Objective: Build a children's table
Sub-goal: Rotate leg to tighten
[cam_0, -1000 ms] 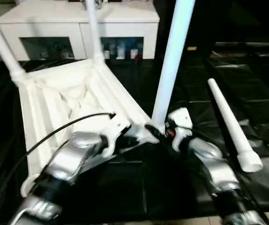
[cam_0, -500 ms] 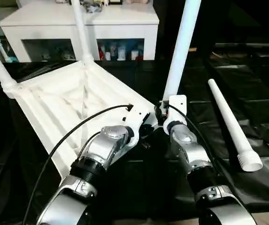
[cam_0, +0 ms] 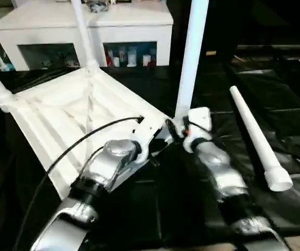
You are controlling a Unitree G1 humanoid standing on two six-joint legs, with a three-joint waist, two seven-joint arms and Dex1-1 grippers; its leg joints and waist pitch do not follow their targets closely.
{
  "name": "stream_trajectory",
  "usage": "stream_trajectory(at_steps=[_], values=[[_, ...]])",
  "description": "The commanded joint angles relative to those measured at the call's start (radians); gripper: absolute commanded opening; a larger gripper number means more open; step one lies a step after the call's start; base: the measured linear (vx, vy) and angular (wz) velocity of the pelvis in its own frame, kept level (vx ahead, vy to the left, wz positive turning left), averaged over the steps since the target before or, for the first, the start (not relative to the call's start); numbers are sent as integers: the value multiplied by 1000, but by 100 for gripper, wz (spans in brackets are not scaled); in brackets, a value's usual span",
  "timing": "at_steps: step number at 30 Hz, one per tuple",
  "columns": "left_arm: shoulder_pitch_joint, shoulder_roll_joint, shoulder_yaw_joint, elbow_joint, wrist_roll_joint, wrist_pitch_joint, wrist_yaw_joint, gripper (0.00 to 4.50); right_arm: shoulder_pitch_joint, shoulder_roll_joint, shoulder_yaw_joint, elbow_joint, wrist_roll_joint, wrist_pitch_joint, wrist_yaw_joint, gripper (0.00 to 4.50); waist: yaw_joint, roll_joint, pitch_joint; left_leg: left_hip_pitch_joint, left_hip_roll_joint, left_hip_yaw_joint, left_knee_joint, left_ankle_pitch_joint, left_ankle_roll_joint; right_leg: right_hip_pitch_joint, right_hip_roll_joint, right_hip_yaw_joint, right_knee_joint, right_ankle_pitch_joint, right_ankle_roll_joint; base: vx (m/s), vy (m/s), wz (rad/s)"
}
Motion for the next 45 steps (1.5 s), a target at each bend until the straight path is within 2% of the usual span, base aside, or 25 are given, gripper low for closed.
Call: stream_trajectory(at_steps=[1, 2, 5, 9, 10, 12, 14, 15, 21, 25, 27, 33, 37, 39, 45], values=[[46, 48, -35, 3, 18, 9, -72, 0, 28, -37, 11, -65, 16, 7, 88, 403, 7, -5, -62, -7, 43, -15, -69, -181, 71, 51, -80, 54, -88, -270, -171, 0, 0, 0], [68, 80, -51, -35, 9, 21, -127, 0, 59, -86, 8, -108, 63, 35, 180, 403, 8, -6, -61, -9, 44, -15, -70, -187, 78, 55, -82, 54, -89, -283, -173, 0, 0, 0], [91, 111, -65, -64, 6, -15, -183, 0, 86, -143, 21, -134, 91, 33, 287, 403, 9, -2, -61, -7, 48, -15, -71, -190, 81, 52, -81, 55, -89, -284, -183, 0, 0, 0], [118, 148, -66, -108, -20, -46, -252, 0, 126, -211, 47, -171, 142, 45, 457, 403, 13, -1, -61, -7, 51, -14, -70, -181, 88, 56, -82, 56, -84, -229, -210, 0, 0, 0], [121, 153, -68, -115, -23, -46, -261, 0, 132, -219, 53, -177, 150, 49, 480, 403, 13, -3, -61, -8, 51, -14, -70, -187, 87, 57, -83, 55, -85, -242, -211, 0, 0, 0], [130, 167, -70, -143, -34, -44, -290, 0, 148, -239, 66, -202, 166, 60, 537, 403, 15, -4, -58, -8, 51, -15, -72, -200, 85, 57, -84, 55, -89, -284, -200, 0, 0, 0], [146, 188, -72, -191, -49, -37, -326, 0, 168, -267, 84, -234, 190, 90, 609, 403, 15, -10, -59, -8, 52, -15, -73, -204, 85, 58, -84, 54, -91, -313, -192, 0, 0, 0], [155, 199, -73, -219, -56, -30, -343, 0, 175, -280, 93, -243, 193, 96, 635, 403, 17, -10, -58, -9, 53, -15, -72, -198, 86, 55, -85, 56, -91, -321, -185, 0, 0, 0], [171, 211, -75, -252, -60, -25, -368, 0, 160, -273, 90, -207, 178, 77, 632, 403, 25, -7, -62, -2, 53, -12, -69, -164, 83, 49, -83, 56, -86, -274, -202, 0, 0, 0], [175, 213, -76, -261, -61, -22, -370, 0, 155, -268, 89, -200, 177, 71, 630, 403, 27, -8, -67, -7, 53, -13, -67, -131, 88, 56, -83, 56, -76, -199, -217, 0, 0, 0], [181, 214, -76, -272, -59, -14, -374, 0, 152, -269, 91, -196, 174, 68, 638, 403, 27, -9, -67, -8, 52, -13, -67, -126, 91, 57, -83, 55, -75, -194, -219, 0, 0, 0], [185, 216, -77, -280, -56, -7, -378, 0, 153, -266, 92, -189, 171, 59, 643, 340, 28, -8, -66, -9, 51, -12, -66, -133, 89, 56, -84, 54, -80, -235, -206, 0, 0, 0], [186, 218, -78, -278, -54, -7, -381, 0, 154, -263, 91, -188, 172, 58, 643, 318, 28, -9, -67, -10, 51, -13, -65, -119, 92, 58, -83, 54, -77, -215, -208, 0, 0, 0], [187, 221, -78, -277, -53, -5, -383, 0, 154, -262, 91, -187, 171, 57, 642, 291, 28, -9, -68, -10, 50, -12, -64, -112, 95, 58, -83, 54, -76, -203, -210, 0, 0, 0], [189, 226, -80, -283, -54, 6, -390, 0, 150, -257, 91, -181, 172, 54, 646, 270, 27, -8, -66, -10, 50, -12, -64, -118, 95, 58, -83, 54, -76, -202, -216, 0, 0, 0]])
